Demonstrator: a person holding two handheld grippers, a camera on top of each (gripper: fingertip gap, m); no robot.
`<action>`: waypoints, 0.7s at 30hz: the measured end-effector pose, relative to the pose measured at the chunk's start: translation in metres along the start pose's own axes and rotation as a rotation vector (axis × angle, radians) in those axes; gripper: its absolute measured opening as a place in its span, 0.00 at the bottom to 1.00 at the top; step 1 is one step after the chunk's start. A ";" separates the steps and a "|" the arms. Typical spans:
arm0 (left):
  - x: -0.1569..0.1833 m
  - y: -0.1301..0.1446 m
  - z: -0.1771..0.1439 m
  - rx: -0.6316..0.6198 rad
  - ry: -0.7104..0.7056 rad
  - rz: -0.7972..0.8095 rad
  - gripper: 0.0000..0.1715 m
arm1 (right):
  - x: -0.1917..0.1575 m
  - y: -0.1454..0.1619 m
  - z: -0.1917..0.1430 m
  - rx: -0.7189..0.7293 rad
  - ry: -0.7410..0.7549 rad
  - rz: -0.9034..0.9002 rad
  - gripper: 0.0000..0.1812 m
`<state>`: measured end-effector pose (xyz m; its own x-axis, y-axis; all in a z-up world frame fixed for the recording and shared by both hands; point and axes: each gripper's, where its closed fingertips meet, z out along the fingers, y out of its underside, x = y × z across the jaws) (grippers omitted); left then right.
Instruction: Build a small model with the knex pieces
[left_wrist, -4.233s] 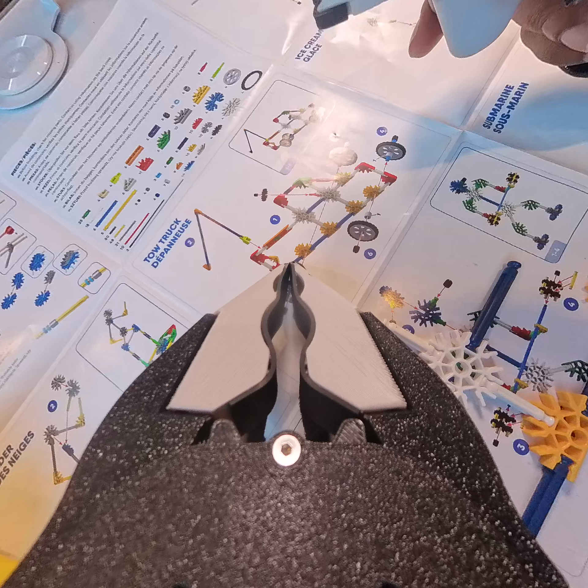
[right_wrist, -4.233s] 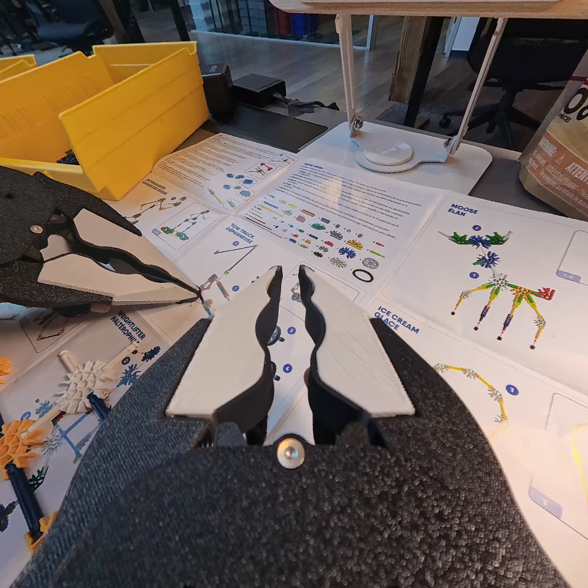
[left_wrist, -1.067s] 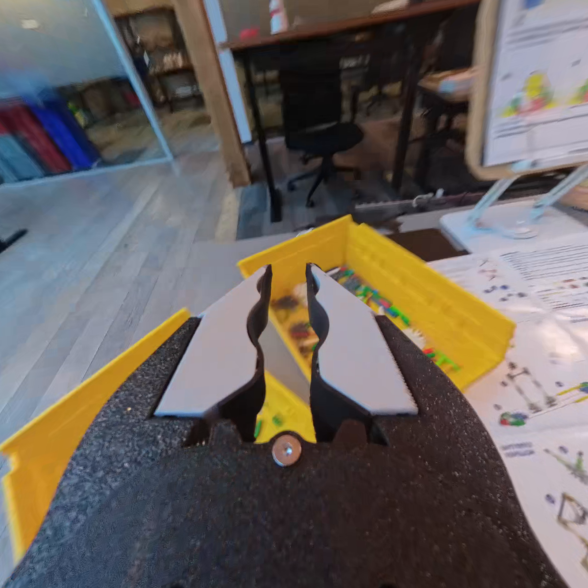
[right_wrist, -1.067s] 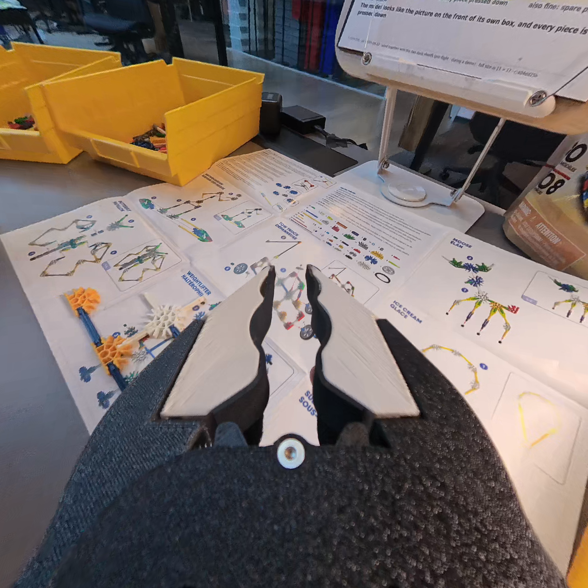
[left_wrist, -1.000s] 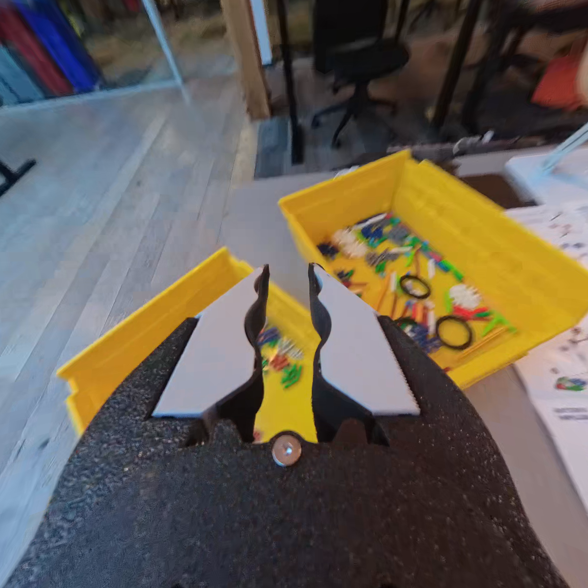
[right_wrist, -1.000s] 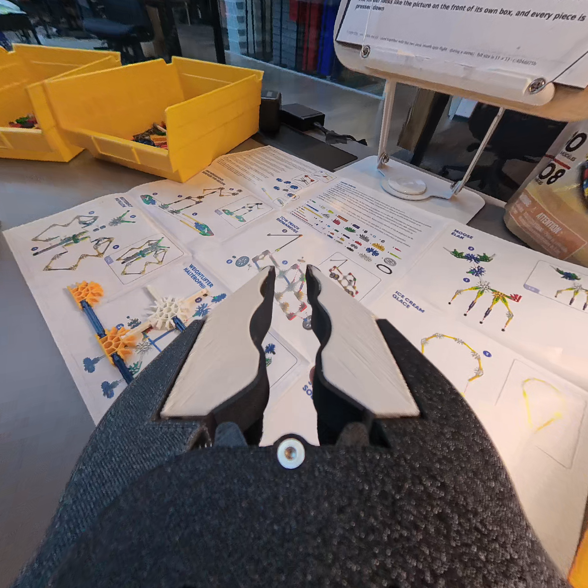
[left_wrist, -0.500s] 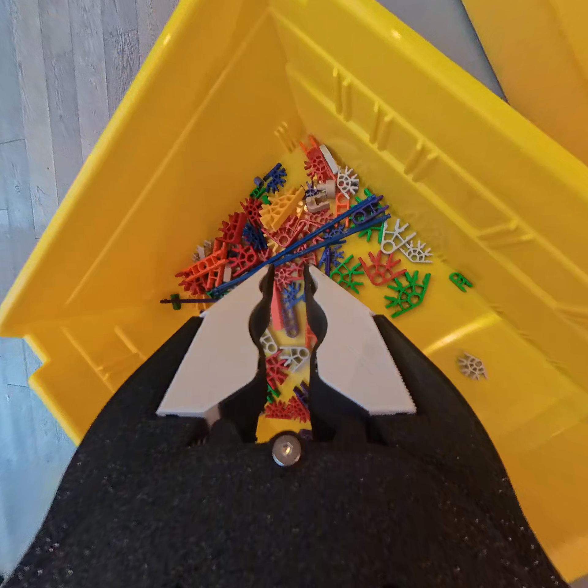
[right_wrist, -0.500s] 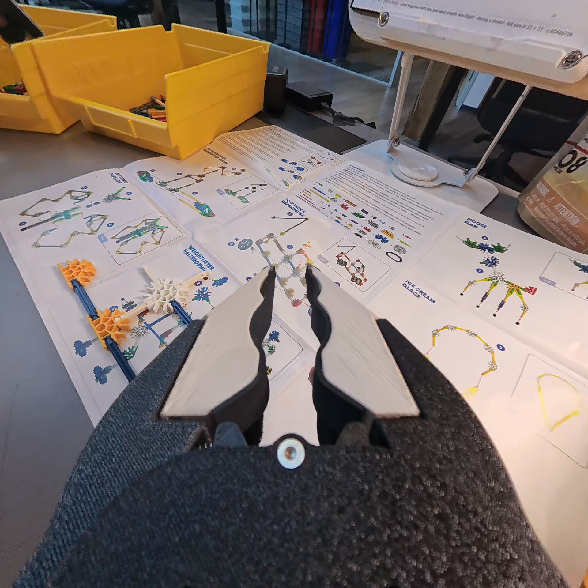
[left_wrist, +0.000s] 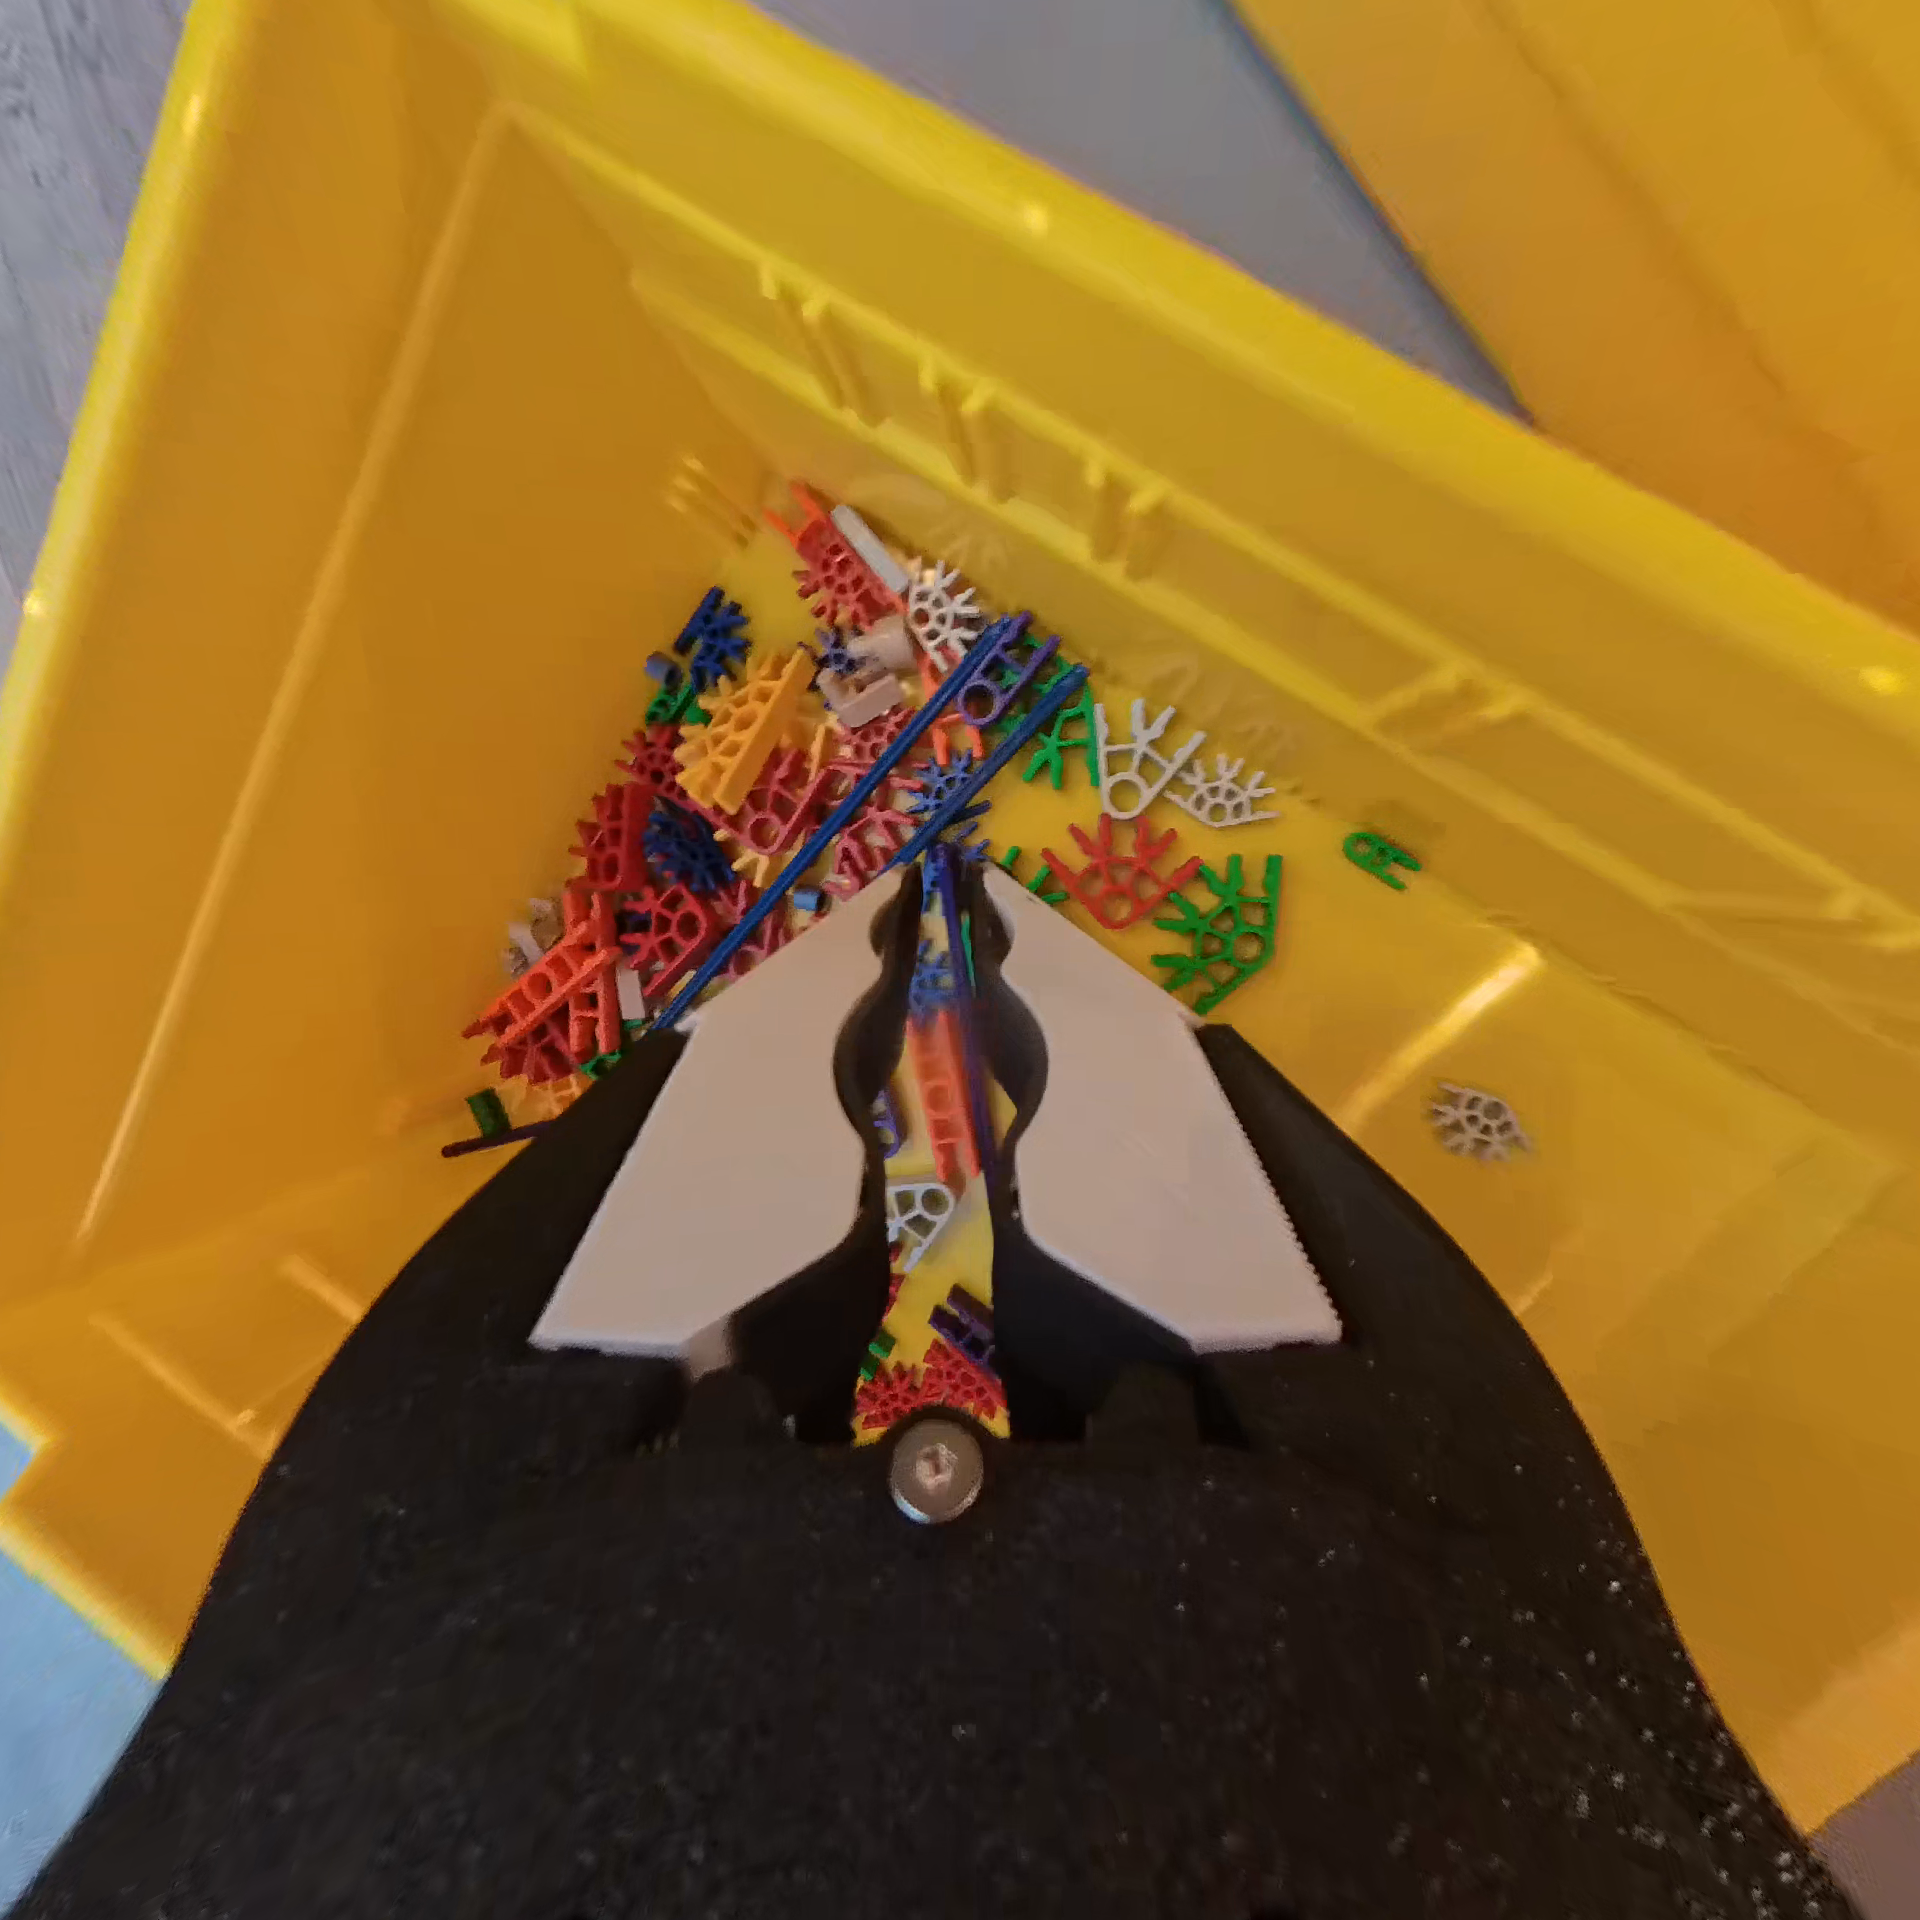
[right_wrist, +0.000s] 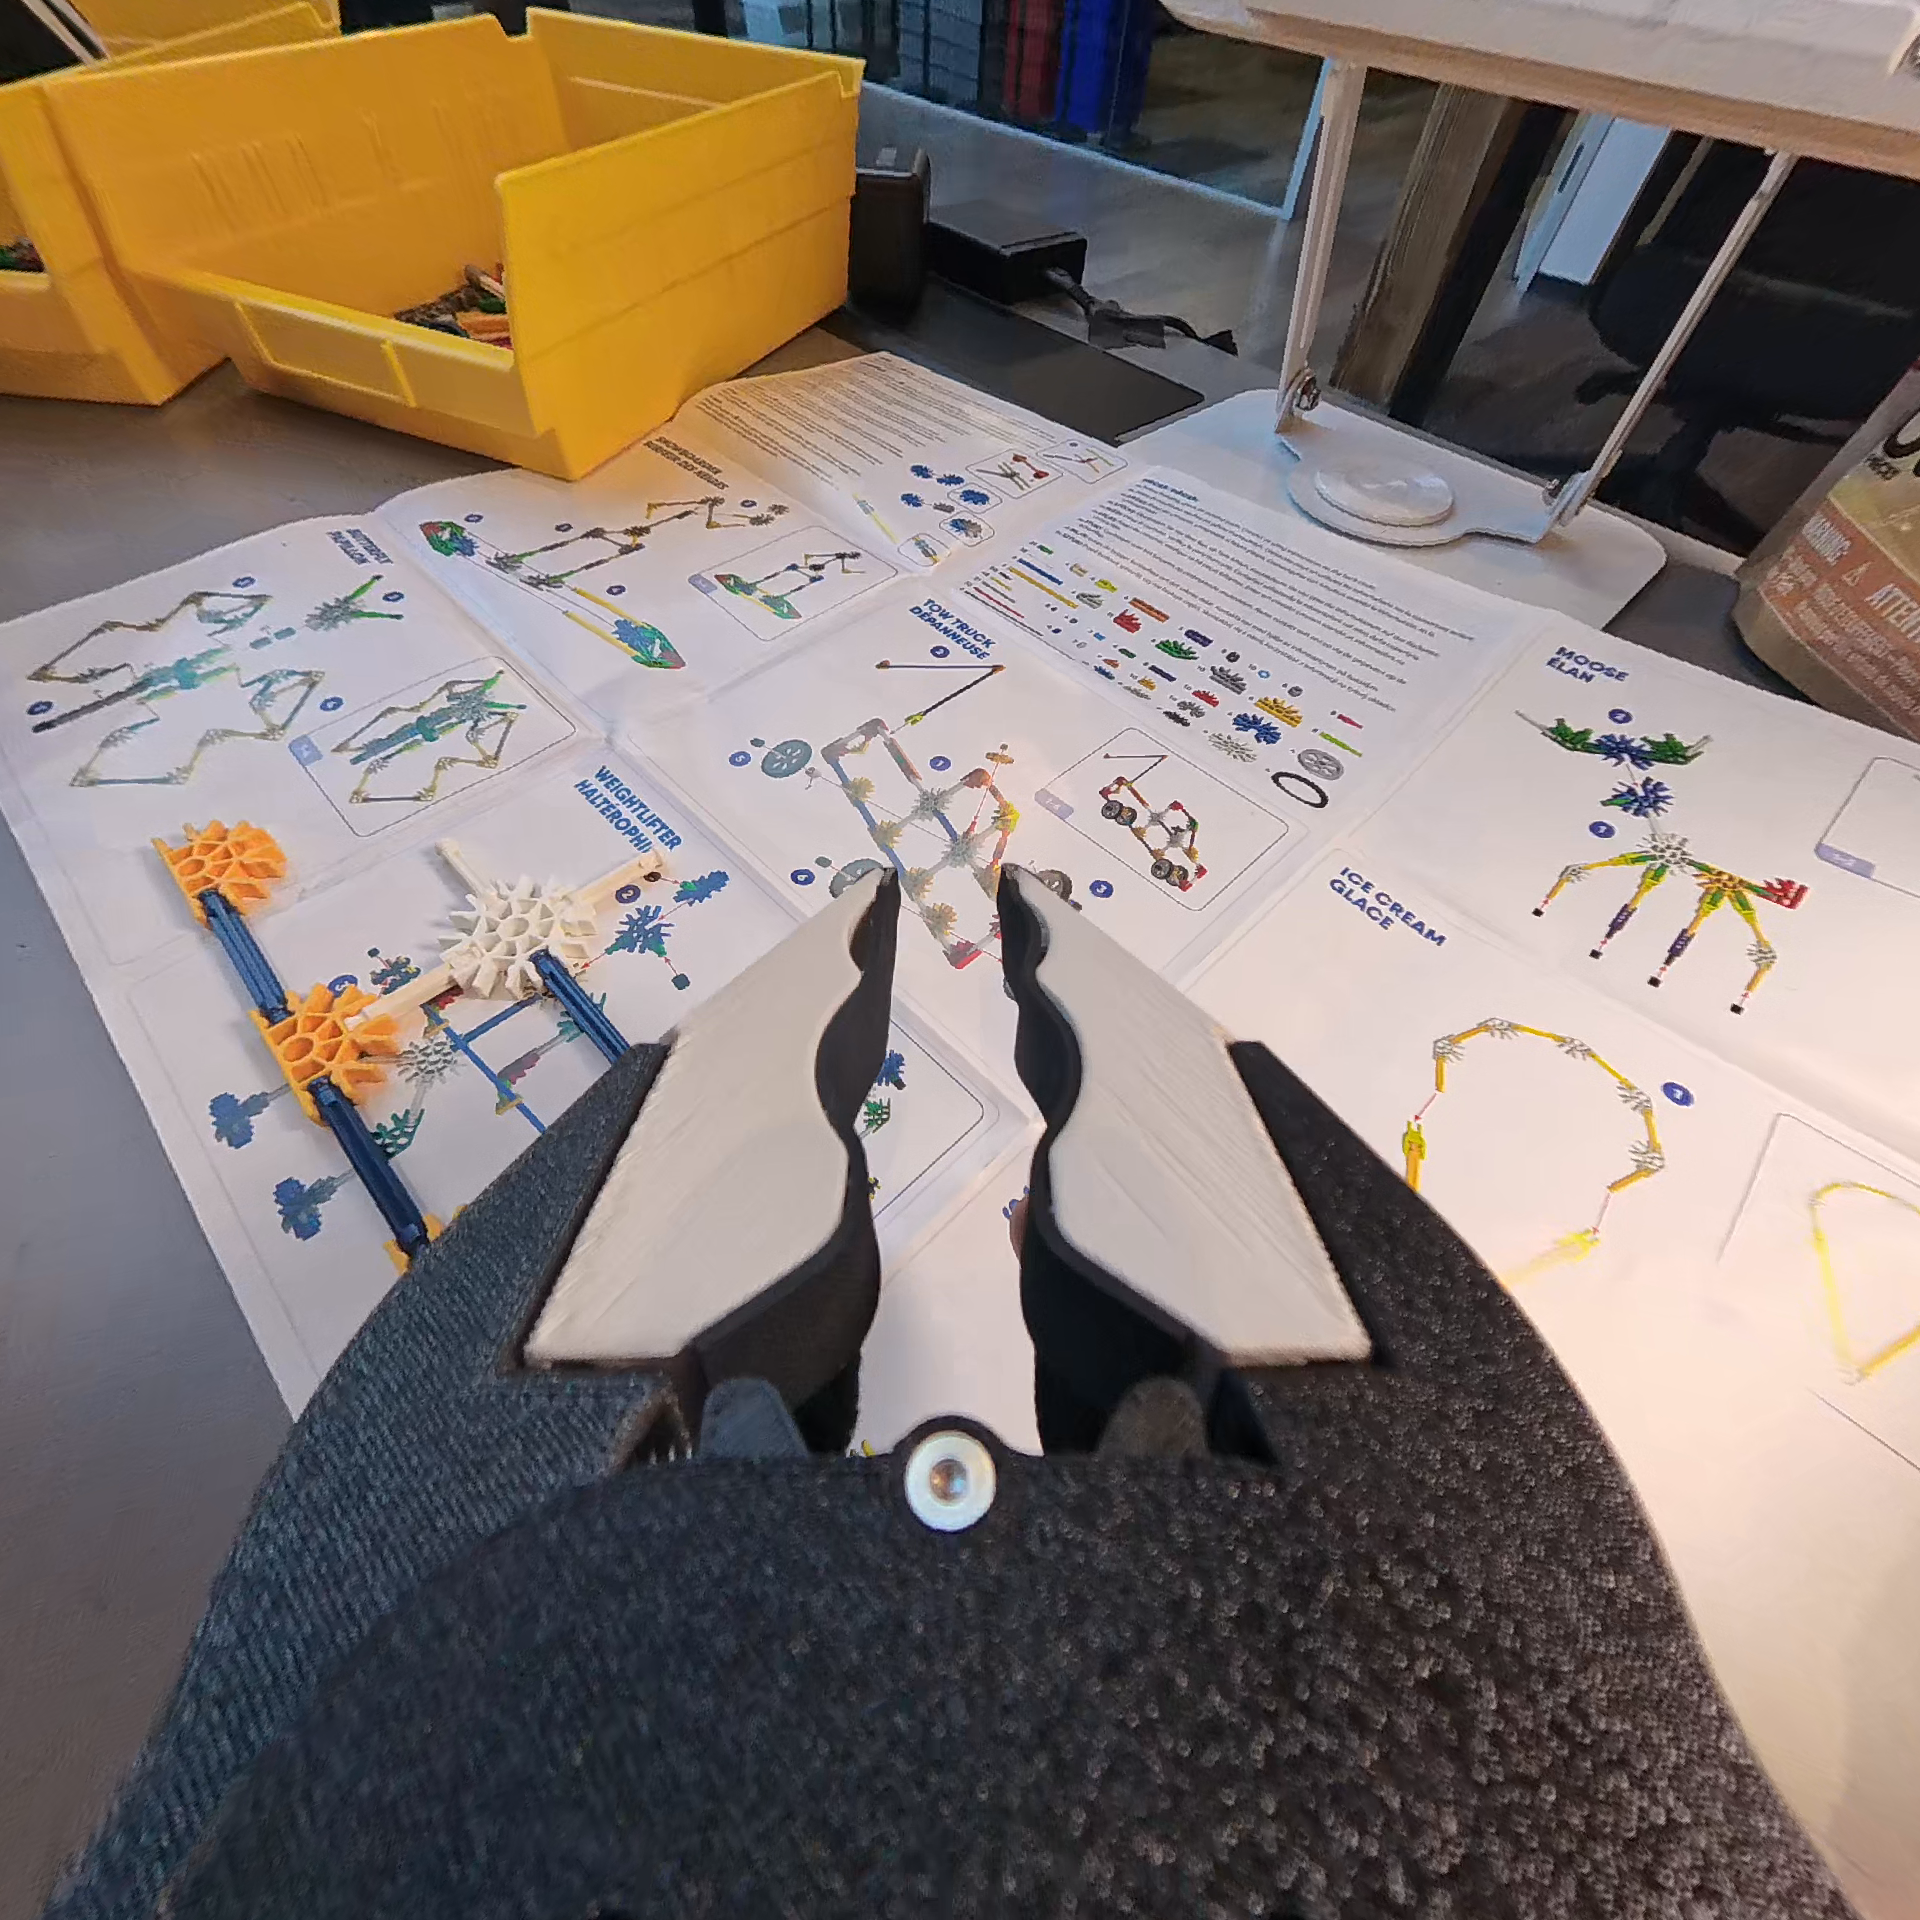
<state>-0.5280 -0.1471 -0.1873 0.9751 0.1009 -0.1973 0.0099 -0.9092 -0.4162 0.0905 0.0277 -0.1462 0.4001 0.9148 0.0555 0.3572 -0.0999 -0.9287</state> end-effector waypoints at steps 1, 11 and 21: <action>0.008 -0.002 -0.002 0.013 0.030 0.034 0.04 | 0.000 0.001 0.001 -0.002 -0.003 0.003 0.10; 0.036 0.005 0.011 -0.060 0.126 0.143 0.11 | 0.000 0.005 0.002 -0.014 -0.002 0.001 0.10; 0.034 0.006 0.012 -0.091 0.114 0.186 0.09 | -0.002 0.006 0.002 -0.022 -0.012 -0.008 0.10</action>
<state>-0.4975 -0.1444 -0.2074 0.9807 -0.1137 -0.1594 -0.1577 -0.9410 -0.2993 0.0902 0.0264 -0.1527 0.3871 0.9202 0.0579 0.3791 -0.1016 -0.9198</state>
